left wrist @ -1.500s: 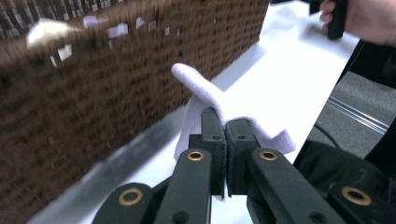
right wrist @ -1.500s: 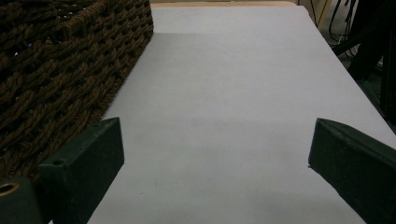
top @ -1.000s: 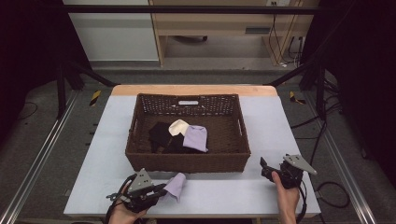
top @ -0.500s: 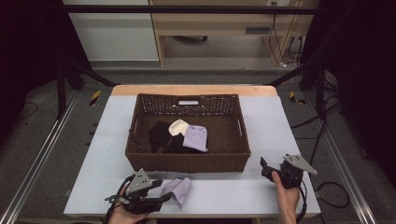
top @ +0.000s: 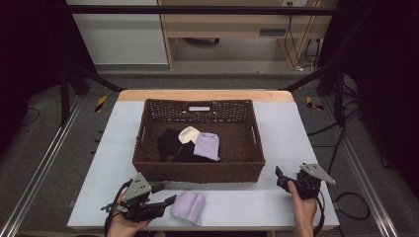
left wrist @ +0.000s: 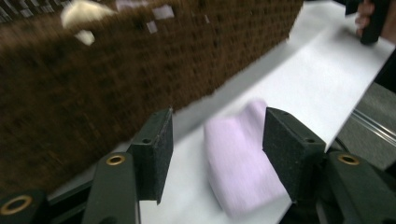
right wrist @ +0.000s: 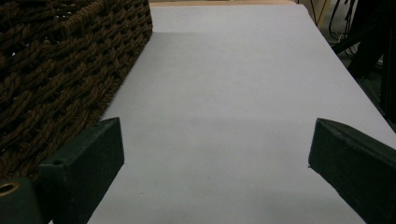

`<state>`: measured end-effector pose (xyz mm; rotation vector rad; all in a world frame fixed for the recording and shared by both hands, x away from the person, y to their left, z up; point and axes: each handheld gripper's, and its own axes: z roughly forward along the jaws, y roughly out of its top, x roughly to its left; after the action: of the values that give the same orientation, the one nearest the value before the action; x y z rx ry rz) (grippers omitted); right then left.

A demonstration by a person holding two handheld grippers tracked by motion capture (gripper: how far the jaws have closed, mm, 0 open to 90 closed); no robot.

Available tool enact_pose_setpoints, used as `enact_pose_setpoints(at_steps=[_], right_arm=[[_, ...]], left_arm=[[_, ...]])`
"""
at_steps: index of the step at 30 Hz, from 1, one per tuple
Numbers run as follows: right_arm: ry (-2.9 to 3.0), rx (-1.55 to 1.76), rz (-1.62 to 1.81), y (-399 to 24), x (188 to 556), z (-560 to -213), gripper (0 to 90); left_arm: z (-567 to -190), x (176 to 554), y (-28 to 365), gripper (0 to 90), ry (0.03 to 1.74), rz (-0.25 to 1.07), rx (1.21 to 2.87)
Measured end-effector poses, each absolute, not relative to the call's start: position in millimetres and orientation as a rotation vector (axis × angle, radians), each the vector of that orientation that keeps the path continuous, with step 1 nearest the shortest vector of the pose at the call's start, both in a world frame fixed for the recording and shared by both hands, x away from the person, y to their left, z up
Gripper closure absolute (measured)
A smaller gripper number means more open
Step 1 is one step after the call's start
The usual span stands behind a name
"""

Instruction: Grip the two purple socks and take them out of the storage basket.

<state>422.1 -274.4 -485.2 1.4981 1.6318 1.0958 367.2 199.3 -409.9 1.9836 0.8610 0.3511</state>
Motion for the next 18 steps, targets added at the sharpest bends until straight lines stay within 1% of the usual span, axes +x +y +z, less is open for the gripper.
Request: enact_pose_setpoints(at_steps=[9,18], right_arm=[[1.633,1.5,1.093,-274.5,422.2,-485.2,3.9],[1.636,1.51,1.095,-275.2,423.0,-485.2,3.9]], left_arm=[[-364.4,390.0,198.7,44.3,0.832,0.458,1.888],[-336.1,436.0,179.8,46.6,0.842,0.522,1.869]])
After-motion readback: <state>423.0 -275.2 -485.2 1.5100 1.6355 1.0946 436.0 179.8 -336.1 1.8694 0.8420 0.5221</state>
